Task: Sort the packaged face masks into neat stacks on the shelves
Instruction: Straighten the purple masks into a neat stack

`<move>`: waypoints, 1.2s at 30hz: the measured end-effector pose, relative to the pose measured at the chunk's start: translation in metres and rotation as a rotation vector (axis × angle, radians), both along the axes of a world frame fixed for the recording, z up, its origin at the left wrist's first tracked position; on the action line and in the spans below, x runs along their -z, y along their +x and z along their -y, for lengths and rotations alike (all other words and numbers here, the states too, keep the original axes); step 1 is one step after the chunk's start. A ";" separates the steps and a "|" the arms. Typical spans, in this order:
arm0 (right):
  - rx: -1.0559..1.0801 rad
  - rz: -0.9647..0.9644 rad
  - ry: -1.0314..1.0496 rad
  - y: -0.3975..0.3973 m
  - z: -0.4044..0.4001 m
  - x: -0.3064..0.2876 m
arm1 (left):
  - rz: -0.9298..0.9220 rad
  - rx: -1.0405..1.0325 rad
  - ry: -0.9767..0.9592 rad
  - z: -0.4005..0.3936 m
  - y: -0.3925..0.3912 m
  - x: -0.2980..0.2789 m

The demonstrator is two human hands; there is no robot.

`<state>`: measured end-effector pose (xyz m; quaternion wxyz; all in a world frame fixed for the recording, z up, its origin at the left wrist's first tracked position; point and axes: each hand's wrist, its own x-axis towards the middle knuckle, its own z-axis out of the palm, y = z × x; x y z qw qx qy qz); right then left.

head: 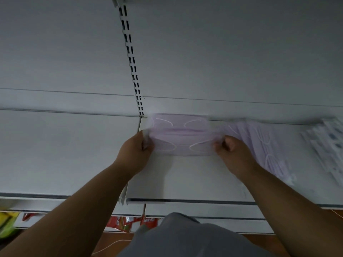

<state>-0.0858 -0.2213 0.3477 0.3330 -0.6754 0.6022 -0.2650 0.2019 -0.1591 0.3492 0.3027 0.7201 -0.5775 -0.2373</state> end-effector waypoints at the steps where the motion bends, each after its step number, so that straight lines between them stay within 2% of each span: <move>1: 0.011 0.033 0.017 0.001 0.001 -0.003 | -0.019 -0.053 0.010 0.002 0.000 -0.002; 6: 0.151 0.256 0.121 0.014 0.032 -0.019 | -0.264 -0.249 0.002 0.039 0.006 -0.015; 8: 0.210 0.276 0.144 0.021 0.053 -0.018 | -0.266 -0.280 -0.025 0.055 0.007 -0.019; 10: 0.265 0.189 0.121 0.029 0.070 -0.014 | -0.110 -0.242 -0.025 0.068 0.009 -0.018; 12: 0.260 -0.030 0.043 0.033 0.080 -0.012 | 0.049 -0.175 0.007 0.074 0.008 -0.014; 16: 0.149 -0.287 -0.044 0.038 0.084 -0.008 | 0.145 -0.092 0.059 0.075 0.005 -0.004; 19: 0.081 -0.467 -0.152 0.042 0.075 -0.007 | 0.406 -0.027 -0.137 0.068 -0.002 -0.005; 21: 0.031 -0.550 -0.343 0.045 0.063 -0.005 | 0.496 0.179 -0.304 0.067 -0.011 -0.013; 23: -0.097 -0.570 -0.489 0.051 0.051 -0.004 | 0.585 0.386 -0.260 0.070 -0.020 -0.018; 27: -0.331 -0.515 -0.374 0.056 0.049 0.002 | 0.645 0.480 -0.097 0.082 -0.023 -0.015; 31: -0.275 -0.488 -0.369 0.055 0.050 0.003 | 0.651 0.471 -0.095 0.081 -0.022 -0.014; 34: -0.151 -0.451 -0.231 0.051 0.048 0.002 | 0.683 0.491 -0.095 0.081 -0.023 -0.015; 36: -0.167 -0.370 -0.171 0.048 0.048 0.006 | 0.715 0.495 -0.106 0.082 -0.023 -0.017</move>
